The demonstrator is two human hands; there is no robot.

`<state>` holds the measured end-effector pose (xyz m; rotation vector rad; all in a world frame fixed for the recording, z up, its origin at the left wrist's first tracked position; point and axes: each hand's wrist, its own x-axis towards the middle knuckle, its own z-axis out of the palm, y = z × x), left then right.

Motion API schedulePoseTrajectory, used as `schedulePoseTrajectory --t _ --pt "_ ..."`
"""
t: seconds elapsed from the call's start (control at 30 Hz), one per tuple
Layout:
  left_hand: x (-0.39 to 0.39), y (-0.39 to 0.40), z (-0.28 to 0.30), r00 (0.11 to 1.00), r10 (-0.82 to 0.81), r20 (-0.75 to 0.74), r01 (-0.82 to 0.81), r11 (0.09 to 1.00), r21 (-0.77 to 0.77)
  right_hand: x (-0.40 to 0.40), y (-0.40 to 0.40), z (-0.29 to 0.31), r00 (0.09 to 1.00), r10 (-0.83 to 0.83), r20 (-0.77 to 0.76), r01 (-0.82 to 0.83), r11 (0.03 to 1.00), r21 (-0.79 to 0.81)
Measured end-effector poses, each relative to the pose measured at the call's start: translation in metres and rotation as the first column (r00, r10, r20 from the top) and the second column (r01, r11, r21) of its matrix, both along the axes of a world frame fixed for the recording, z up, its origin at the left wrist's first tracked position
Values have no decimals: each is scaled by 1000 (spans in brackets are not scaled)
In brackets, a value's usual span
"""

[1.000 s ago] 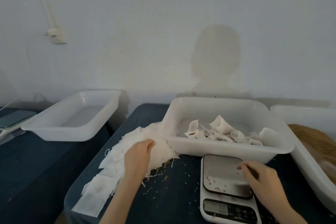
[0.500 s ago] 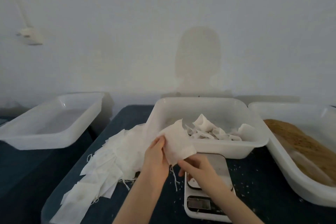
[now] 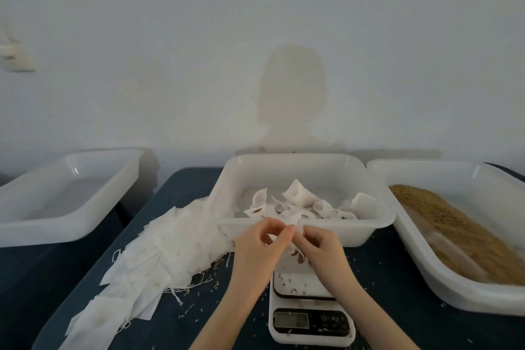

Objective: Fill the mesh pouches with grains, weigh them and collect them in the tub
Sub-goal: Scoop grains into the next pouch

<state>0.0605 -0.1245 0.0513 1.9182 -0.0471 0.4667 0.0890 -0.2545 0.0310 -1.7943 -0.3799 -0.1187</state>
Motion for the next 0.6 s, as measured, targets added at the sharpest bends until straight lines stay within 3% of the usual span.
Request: schedulePoseTrajectory --t 0.2,0.37,0.47,0.53,0.6 --pt "9 0 5 971 -110 -213 117 993 17 2 -9 1 994 70 84 -60 991 -120" --pt "10 2 4 989 41 -143 -2 964 266 4 -16 2 996 20 82 -3 980 -201" --pt "7 2 2 981 196 9 -156 752 640 4 -19 -2 967 -197 159 248 868 -431" --pt "6 -3 0 974 214 76 -201 656 728 0 -17 -2 930 -218 296 350 769 -535" --pt "7 -8 1 975 212 72 -195 646 738 -2 -14 -2 922 -122 368 329 748 -576"
